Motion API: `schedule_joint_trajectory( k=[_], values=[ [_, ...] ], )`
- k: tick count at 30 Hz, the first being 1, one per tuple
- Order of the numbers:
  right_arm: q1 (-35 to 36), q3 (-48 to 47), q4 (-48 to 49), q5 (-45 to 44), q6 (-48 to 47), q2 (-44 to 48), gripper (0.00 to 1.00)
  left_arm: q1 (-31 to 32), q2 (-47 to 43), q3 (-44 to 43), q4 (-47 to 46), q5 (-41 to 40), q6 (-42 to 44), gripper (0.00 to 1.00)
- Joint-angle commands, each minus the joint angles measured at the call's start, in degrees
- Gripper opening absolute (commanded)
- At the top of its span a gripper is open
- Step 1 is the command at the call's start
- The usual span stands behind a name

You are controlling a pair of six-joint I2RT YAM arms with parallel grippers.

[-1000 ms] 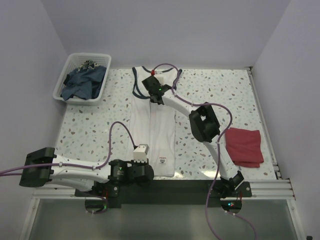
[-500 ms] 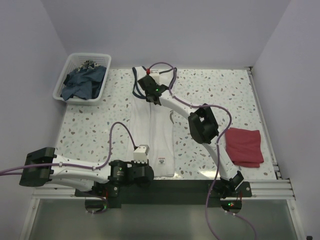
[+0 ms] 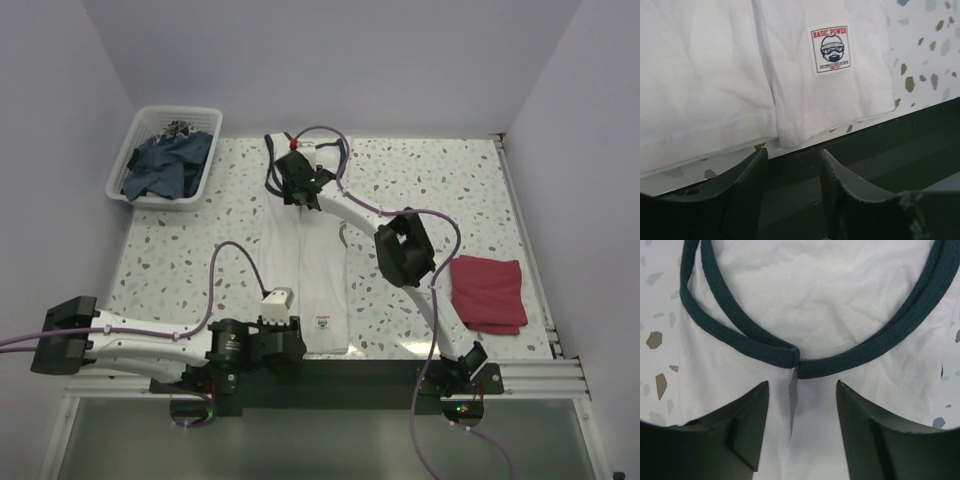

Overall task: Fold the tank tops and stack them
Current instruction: Fold the tank top

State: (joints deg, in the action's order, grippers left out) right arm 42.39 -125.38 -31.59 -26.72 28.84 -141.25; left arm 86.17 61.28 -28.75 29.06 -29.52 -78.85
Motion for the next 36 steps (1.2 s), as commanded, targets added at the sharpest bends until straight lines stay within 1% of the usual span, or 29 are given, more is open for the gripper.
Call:
schedule_joint_trajectory(
  k=[1,3,4,5,6,7,8,9,10,11,12,13,14,15,16,17,18,19,20,21,22,24,26,27,28,30,36],
  values=[
    [0.24,-3.73,1.98,1.58,-2.20,4.31,0.64,0.40,-5.02,-5.25,5.20,-5.89,0.80,0.52],
    [0.06,-3.73,1.36,1.41,-3.26,6.15,0.68,0.31,-6.60,-7.89,7.93,-8.97,0.63,0.52],
    [-0.03,-3.21,0.40,0.54,-3.44,8.69,0.70,0.23,-6.96,-9.03,12.12,-10.37,-0.77,0.54],
    [-0.38,-0.50,0.05,0.35,-3.35,10.19,0.70,0.14,-7.22,-11.13,14.60,-13.69,-1.91,0.55],
    [-0.47,1.70,0.74,0.70,-2.83,12.21,0.70,-1.60,-7.57,-12.11,16.88,-15.46,-3.14,0.56],
    [-1.25,4.33,1.61,1.14,-2.74,15.71,0.69,-4.14,-7.84,-12.99,18.04,-16.53,-1.41,0.59],
    [-1.78,9.40,2.67,2.01,-2.74,17.40,0.69,-8.26,-8.27,-14.04,15.79,-14.88,2.78,0.59],
    [-2.83,11.37,3.37,2.11,-2.21,18.54,0.69,-18.22,-9.32,-13.70,11.59,-12.69,14.48,0.57],
    [-3.45,12.95,3.38,2.37,-1.86,19.25,0.66,-23.63,-9.42,-13.09,1.98,-10.06,19.47,0.56],
    [-4.15,15.84,3.64,5.07,-1.42,20.39,0.64,-29.16,-9.07,-11.69,-2.64,-3.59,23.87,0.55],
    [-5.99,17.35,5.47,7.10,-0.55,20.57,0.63,-39.66,-6.55,-11.50,-6.61,0.12,30.79,0.52],
    [-6.70,18.76,6.36,9.38,-0.10,20.75,0.58,-44.72,-4.08,-11.85,-11.87,3.47,32.86,0.49],
    [-7.32,20.42,7.07,12.02,0.34,20.40,0.54,-48.86,-1.28,-13.42,-14.01,8.55,34.71,0.47],
    [-7.93,20.96,8.20,13.00,0.34,20.05,0.51,-54.56,5.02,-14.22,-16.55,10.60,38.03,0.45],
    [-8.20,21.23,8.48,13.62,0.25,19.53,0.46,-56.44,8.39,-14.92,-22.06,12.36,39.72,0.44],
    [-8.29,20.97,8.57,14.23,0.16,19.00,0.45,-57.94,11.90,-17.97,-23.33,14.38,40.61,0.43],
    [-8.55,20.97,8.65,14.94,-0.01,17.60,0.45,-60.22,18.64,-19.57,-24.91,15.97,42.88,0.39],
    [-8.64,20.88,8.74,15.29,-0.10,16.98,0.43,-60.94,21.66,-22.63,-28.15,17.90,44.03,0.38],
    [-8.82,20.62,8.92,15.82,0.25,16.28,0.41,-61.99,27.35,-24.66,-28.18,18.00,44.48,0.37],
    [-8.99,20.44,8.83,16.69,0.51,15.05,0.36,-62.44,29.58,-26.16,-30.18,18.53,45.27,0.34],
    [-9.17,20.35,8.83,17.05,0.60,14.43,0.34,-62.88,31.52,-28.53,-30.81,18.71,45.71,0.33],
    [-9.08,20.27,8.92,17.23,0.78,13.03,0.33,-64.02,36.34,-30.56,-30.56,17.83,46.24,0.33],
    [-9.17,20.44,8.92,17.14,0.78,12.32,0.33,-64.90,39.34,-33.46,-30.47,17.65,47.03,0.33],
    [-9.34,20.61,8.83,16.97,0.78,11.79,0.33,-64.99,42.06,-34.43,-29.94,17.30,47.90,0.33],
    [-9.61,20.53,8.66,16.96,0.95,10.92,0.33,-65.08,43.30,-36.35,-29.59,17.13,48.26,0.33],
    [-10.48,20.53,8.39,17.05,1.13,9.77,0.33,-65.08,46.46,-37.51,-29.76,17.91,48.79,0.33],
    [-13.73,17.90,6.38,17.14,0.87,5.12,0.33,-64.99,51.74,-41.20,-30.29,20.20,48.18,0.32]
  ],
)
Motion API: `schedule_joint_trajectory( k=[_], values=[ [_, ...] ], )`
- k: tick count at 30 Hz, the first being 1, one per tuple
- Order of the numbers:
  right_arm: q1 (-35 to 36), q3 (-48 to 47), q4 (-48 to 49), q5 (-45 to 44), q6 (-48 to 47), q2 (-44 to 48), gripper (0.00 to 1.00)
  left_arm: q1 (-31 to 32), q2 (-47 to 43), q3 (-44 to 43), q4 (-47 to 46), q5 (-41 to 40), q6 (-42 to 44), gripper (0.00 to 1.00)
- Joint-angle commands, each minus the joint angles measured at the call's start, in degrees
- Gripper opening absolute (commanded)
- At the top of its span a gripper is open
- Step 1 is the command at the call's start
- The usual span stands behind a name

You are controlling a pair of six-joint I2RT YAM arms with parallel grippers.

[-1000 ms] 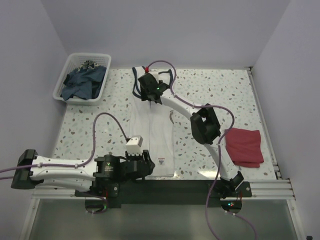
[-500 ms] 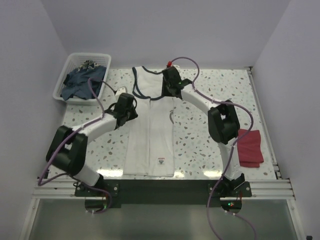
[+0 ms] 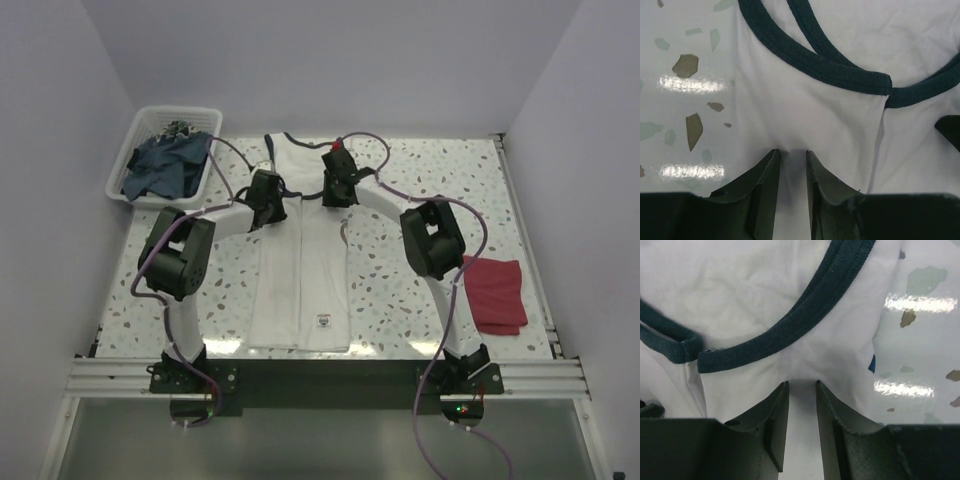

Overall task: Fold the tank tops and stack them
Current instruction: Fold the tank top

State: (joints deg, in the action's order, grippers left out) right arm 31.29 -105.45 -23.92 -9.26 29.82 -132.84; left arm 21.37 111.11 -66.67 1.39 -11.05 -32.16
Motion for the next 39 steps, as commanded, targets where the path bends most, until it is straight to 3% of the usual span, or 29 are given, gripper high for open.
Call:
schedule_joint_trajectory(
  k=[1,11,15,19,23,26,30,34,39],
  values=[
    [-3.07,-2.82,-1.74,-0.32,-0.38,-3.83,0.33,-0.18,2.61,-5.03,-2.36,1.99,1.49,0.32],
    [-7.91,-17.41,-6.75,1.08,-4.24,-11.92,0.36,-0.27,13.51,-20.58,2.12,3.93,0.52,0.33],
    [-8.87,-18.39,-5.00,2.66,-6.00,-11.40,0.44,-0.27,17.47,-26.13,1.87,5.95,1.13,0.39],
    [-8.88,-17.43,-2.71,4.85,-7.23,-6.05,0.51,-0.36,13.62,-26.49,0.64,5.78,1.22,0.44],
    [-8.96,-19.00,-4.54,5.74,-7.15,-0.59,0.59,-0.36,3.97,-23.95,-0.16,4.90,1.49,0.52],
    [-8.79,-17.26,-6.13,5.30,-6.10,5.62,0.61,-0.18,-4.37,-19.04,1.51,3.41,-0.43,0.54],
    [-8.61,-5.68,-7.81,4.68,-3.38,17.67,0.60,0.69,-17.83,-1.33,4.14,0.95,-5.89,0.53],
    [-7.12,22.91,-2.37,4.51,0.23,34.28,0.59,7.70,-32.33,16.45,7.05,-4.58,-10.63,0.53],
    [0.60,46.44,0.62,0.64,3.92,50.90,0.59,14.05,-49.13,36.83,11.26,-3.11,-19.07,0.49]
  ],
)
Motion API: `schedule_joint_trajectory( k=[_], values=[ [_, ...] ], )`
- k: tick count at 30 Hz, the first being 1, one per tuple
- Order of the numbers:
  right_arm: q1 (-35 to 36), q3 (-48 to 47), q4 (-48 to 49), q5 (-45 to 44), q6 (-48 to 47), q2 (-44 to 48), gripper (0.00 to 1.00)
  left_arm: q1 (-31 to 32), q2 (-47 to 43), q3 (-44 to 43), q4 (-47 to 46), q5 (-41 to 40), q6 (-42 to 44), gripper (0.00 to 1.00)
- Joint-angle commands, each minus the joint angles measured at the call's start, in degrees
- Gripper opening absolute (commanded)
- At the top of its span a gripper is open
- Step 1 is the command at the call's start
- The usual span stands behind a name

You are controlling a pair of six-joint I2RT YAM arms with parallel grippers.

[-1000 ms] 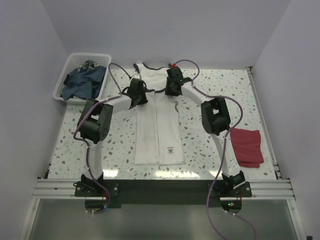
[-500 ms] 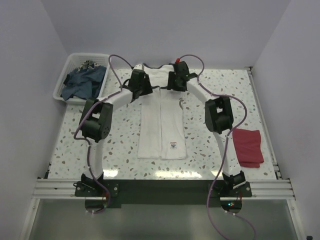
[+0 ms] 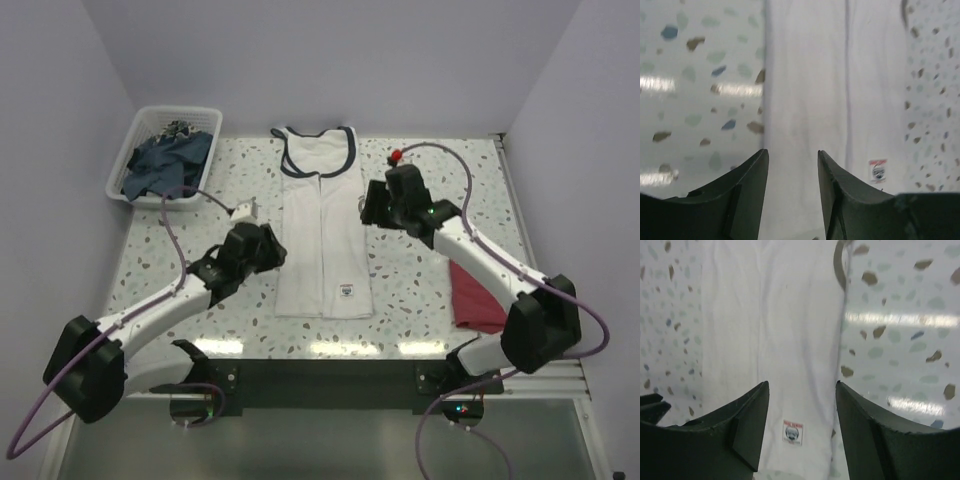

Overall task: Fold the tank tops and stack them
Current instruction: Fold the tank top

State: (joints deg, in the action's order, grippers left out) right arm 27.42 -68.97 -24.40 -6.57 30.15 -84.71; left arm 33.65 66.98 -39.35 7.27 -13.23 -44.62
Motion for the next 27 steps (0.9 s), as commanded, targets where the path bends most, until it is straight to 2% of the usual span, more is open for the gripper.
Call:
schedule_joint_trajectory(
  k=[1,4,7,10,21,27],
  values=[
    [5.44,16.87,1.72,-1.70,4.21,7.49,0.59,3.25,-6.84,11.56,6.08,0.13,-7.23,0.48],
    [8.08,27.79,3.92,-0.38,7.98,14.71,0.59,5.54,-13.53,18.51,6.62,1.79,-9.34,0.50],
    [9.32,34.84,4.89,0.15,11.32,19.99,0.59,5.81,-19.06,22.12,6.27,4.17,-9.08,0.56],
    [10.11,39.61,7.00,2.61,14.22,21.86,0.59,5.90,-20.57,25.28,3.90,7.16,-9.08,0.57],
    [13.98,47.60,14.91,3.49,21.88,21.16,0.57,5.90,-15.48,28.63,-2.96,10.50,-9.96,0.56],
    [15.99,50.07,15.53,3.40,24.78,22.04,0.53,7.48,-14.25,30.83,-2.00,10.61,-12.50,0.51]
  ],
)
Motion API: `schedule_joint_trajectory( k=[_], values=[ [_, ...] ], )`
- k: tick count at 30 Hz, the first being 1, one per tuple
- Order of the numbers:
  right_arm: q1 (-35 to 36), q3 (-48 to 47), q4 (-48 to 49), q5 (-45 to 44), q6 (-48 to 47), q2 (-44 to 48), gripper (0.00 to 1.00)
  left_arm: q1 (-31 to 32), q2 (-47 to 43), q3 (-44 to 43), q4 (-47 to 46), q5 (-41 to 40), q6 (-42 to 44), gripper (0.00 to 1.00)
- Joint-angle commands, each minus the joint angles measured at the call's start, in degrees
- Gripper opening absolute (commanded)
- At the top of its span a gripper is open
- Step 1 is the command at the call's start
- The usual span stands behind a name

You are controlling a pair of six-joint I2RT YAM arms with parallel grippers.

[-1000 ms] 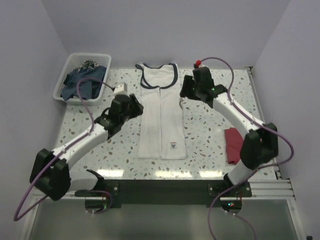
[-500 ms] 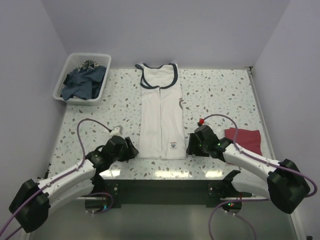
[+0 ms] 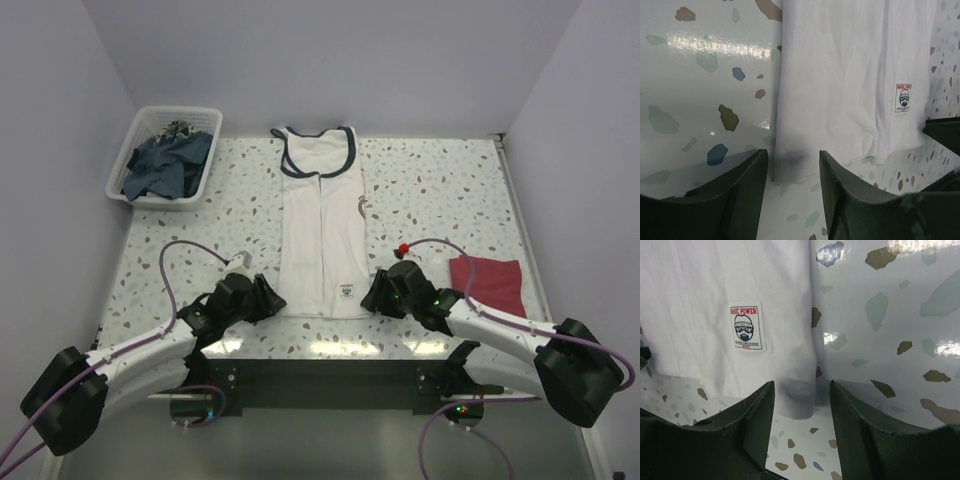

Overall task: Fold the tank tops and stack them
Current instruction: Fold the tank top

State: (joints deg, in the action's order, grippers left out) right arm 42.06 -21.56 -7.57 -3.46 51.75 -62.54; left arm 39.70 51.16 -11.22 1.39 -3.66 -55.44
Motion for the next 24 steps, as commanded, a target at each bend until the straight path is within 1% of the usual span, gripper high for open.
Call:
schedule_joint_trajectory(
  k=[1,2,9,14,18,19,20,21,22,23,24],
  values=[
    [2.05,2.84,-1.39,0.30,3.97,-0.12,0.52,1.86,1.84,2.79,4.49,0.42,-2.73,0.51],
    [2.41,3.10,-1.39,0.21,4.32,-0.04,0.51,2.22,1.84,3.05,5.81,-0.11,-3.35,0.51],
    [4.87,6.70,-2.97,-1.19,7.23,2.42,0.49,3.98,1.75,4.19,6.35,-1.35,-5.47,0.50],
    [4.96,7.06,-4.29,-2.42,7.76,4.01,0.44,4.68,3.60,3.23,7.31,-2.67,-6.17,0.47],
    [4.96,5.31,-3.24,-2.86,6.53,1.12,0.34,5.29,4.56,2.52,7.31,-3.02,-6.17,0.35],
    [4.96,5.04,-2.89,-2.52,6.09,0.50,0.29,5.56,4.65,2.44,7.23,-3.11,-6.08,0.31],
    [4.96,4.69,-2.28,-2.69,5.91,-0.12,0.25,5.73,4.65,2.09,7.40,-3.02,-6.00,0.27],
    [4.96,3.99,-2.36,-2.78,5.56,-0.91,0.21,6.00,4.74,1.91,7.40,-2.76,-6.00,0.19],
    [4.96,3.64,-2.53,-2.78,4.86,-1.26,0.11,6.17,4.57,1.65,7.92,-2.67,-5.82,0.14],
    [5.04,2.94,-3.14,-3.04,4.07,-1.35,0.01,6.78,4.39,1.12,8.28,-2.49,-5.82,0.05],
    [5.05,2.67,-3.58,-3.13,4.06,-1.35,0.01,7.05,4.39,0.86,8.80,-2.49,-5.82,0.01]
  ],
)
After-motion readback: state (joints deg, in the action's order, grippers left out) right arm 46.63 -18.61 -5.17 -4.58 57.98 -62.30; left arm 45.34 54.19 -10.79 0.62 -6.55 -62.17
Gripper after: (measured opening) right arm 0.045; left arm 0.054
